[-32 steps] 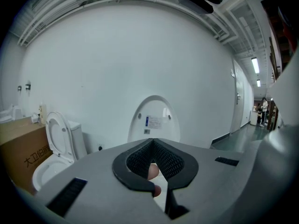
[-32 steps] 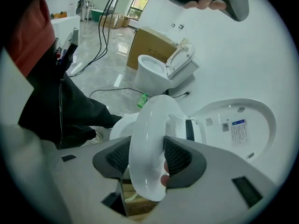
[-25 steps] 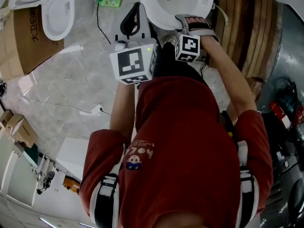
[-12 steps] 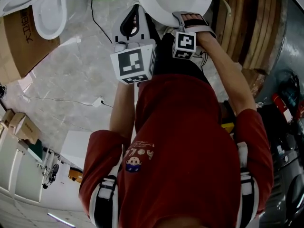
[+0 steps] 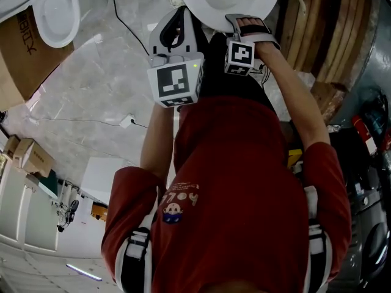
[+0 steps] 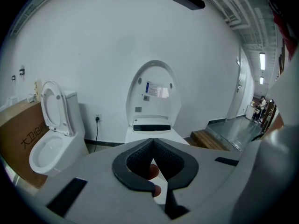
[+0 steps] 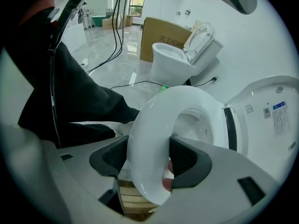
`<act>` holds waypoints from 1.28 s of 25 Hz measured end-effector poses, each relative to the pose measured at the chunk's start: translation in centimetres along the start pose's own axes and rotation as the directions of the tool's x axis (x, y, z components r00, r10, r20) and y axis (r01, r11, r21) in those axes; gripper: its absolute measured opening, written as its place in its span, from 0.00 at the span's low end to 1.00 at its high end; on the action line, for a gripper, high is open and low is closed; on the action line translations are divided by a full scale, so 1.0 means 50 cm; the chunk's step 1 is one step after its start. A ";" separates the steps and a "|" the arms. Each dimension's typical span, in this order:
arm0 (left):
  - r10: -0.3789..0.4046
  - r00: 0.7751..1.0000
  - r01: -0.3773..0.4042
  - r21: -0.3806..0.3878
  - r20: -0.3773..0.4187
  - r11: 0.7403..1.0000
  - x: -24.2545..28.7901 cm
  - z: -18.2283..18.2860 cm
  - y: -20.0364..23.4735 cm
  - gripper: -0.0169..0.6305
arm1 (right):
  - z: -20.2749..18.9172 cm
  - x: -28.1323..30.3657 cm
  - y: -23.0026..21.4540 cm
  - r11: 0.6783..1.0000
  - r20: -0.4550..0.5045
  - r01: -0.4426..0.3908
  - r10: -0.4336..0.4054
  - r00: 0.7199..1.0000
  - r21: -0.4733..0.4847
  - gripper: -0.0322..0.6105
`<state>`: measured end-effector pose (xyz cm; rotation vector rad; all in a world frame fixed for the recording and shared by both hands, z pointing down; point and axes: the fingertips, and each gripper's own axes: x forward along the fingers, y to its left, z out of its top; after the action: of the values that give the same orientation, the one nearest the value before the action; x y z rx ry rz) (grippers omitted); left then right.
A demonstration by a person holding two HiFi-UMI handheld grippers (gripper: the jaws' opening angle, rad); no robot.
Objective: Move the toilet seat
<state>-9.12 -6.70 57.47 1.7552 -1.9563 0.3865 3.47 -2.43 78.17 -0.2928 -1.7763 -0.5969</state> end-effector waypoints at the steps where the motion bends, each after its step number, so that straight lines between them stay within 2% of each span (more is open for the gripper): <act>1: -0.003 1.000 0.003 0.006 -0.008 1.000 0.004 -0.007 0.002 0.04 | -0.002 0.008 0.005 1.000 -0.003 -0.006 0.006 1.000 0.003 0.44; 9: -0.032 0.997 0.034 0.037 -0.068 0.999 0.040 -0.057 0.019 0.04 | -0.014 0.061 0.026 1.000 -0.029 -0.010 0.010 1.000 0.020 0.44; 16: -0.080 0.997 0.081 0.041 -0.023 0.996 0.081 -0.066 0.019 0.04 | -0.015 0.110 0.038 0.997 -0.058 -0.053 0.056 0.997 0.051 0.43; 32: -0.096 0.994 0.097 0.031 -0.056 0.995 0.125 -0.106 0.036 0.04 | -0.035 0.206 0.058 0.989 -0.087 -0.110 0.119 0.989 0.101 0.43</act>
<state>-10.43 -9.06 65.43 1.8328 -1.8292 0.4317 3.35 -2.04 89.03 -0.2945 -1.6804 -0.4351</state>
